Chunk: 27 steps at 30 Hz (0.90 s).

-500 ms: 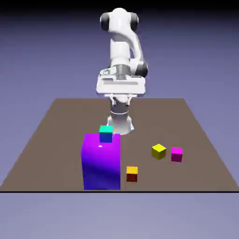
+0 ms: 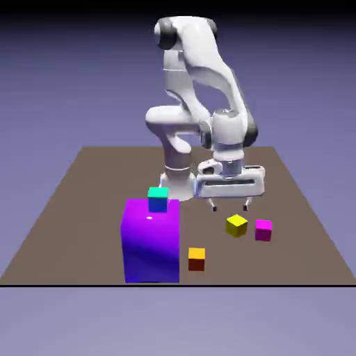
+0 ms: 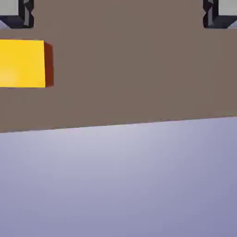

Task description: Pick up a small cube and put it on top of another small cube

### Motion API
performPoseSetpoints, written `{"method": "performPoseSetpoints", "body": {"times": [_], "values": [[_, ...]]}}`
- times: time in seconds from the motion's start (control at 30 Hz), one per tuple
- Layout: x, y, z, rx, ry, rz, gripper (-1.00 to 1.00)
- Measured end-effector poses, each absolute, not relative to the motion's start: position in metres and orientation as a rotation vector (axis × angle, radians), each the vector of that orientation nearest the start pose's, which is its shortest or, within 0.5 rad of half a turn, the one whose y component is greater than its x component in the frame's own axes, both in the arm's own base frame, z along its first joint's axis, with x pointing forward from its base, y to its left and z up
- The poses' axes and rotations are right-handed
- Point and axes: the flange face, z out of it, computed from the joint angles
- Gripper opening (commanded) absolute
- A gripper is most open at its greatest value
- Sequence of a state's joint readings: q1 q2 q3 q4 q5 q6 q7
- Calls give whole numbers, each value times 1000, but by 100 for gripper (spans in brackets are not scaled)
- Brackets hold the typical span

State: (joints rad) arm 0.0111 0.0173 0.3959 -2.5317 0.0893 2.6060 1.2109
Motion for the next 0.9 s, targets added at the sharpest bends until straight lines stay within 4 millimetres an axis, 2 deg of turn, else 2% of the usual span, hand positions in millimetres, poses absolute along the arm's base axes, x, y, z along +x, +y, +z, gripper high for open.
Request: {"method": "performPoseSetpoints", "body": {"times": [0.13,0.3,0.37,0.5,0.53,0.6,0.73,0.8,0.9], "values": [[409,232,230,-2810,1383,277,0],[371,292,186,-2841,1471,637,0],[370,295,184,-2842,1475,654,0],[352,298,125,-2842,1475,654,0],[349,298,119,-2842,1475,654,-100],[349,298,119,-2841,1475,654,-100],[368,295,179,-2840,1475,655,-100],[370,295,184,-2840,1475,655,-100],[362,283,195,-2977,1273,620,-100]]}}
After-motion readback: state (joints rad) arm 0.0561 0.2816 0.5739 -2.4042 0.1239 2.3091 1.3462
